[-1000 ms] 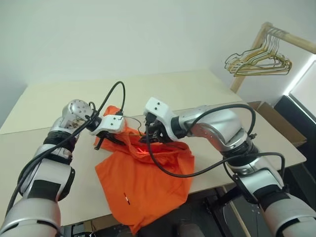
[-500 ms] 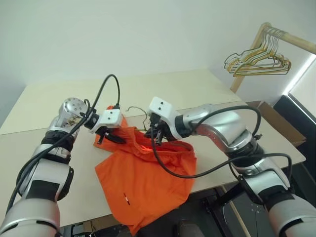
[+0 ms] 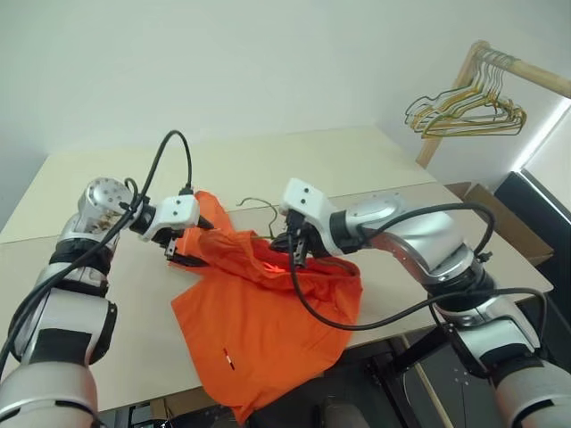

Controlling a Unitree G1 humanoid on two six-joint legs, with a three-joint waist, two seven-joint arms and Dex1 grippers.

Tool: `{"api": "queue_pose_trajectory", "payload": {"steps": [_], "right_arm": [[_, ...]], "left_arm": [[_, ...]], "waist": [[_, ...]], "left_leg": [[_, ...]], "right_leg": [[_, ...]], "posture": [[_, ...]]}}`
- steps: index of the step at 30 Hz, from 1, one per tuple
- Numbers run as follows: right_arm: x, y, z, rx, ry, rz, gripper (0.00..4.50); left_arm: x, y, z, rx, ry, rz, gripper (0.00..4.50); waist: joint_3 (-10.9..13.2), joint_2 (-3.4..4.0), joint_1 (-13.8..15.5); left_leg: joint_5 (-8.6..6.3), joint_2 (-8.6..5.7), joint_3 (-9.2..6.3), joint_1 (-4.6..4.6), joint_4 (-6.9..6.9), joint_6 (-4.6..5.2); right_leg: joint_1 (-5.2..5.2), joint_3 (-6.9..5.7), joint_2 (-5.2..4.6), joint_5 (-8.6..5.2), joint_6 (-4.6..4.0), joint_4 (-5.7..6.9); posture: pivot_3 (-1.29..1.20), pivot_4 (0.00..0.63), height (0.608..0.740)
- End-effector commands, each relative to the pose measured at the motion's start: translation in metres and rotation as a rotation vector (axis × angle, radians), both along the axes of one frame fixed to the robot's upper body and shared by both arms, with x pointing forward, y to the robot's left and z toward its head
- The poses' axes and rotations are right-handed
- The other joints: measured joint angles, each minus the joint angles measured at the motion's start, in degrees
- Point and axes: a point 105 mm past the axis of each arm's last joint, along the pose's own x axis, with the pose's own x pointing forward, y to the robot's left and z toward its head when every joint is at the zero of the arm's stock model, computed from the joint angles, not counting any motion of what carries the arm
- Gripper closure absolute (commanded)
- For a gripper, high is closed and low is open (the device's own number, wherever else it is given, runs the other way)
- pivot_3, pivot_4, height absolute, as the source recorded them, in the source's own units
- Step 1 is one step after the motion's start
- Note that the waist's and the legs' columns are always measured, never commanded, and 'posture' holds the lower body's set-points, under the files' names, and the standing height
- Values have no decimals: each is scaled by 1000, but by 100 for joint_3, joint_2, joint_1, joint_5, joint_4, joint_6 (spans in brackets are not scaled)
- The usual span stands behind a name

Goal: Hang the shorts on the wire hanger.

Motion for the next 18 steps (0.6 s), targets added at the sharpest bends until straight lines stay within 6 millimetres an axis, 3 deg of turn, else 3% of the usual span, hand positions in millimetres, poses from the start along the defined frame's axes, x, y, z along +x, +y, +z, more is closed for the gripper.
{"api": "queue_pose_trajectory", "payload": {"steps": [1, 11, 18], "right_arm": [[-1, -1, 20, 47, -70, 18, 4500], [-1, -8, 19, 33, -73, 10, 4500], [-1, -12, 18, 23, -70, 9, 4500]], "left_arm": [[7, -6, 12, -20, -76, -22, 981], [14, -5, 14, 25, -137, -14, 4428], [17, -4, 20, 40, -155, -10, 4471]], "waist": [[0, 0, -9], [0, 0, -31], [0, 0, -25]], "left_leg": [[0, -1, 1, 0, 0, 0], [0, -3, 3, 1, 0, 0], [0, -2, 2, 1, 0, 0]], "right_leg": [[0, 0, 0, 0, 0, 0], [0, 0, 2, 0, 0, 0], [0, 0, 1, 0, 0, 0]], "posture": [[-92, 0, 740], [-102, 0, 740], [-93, 0, 740]]}}
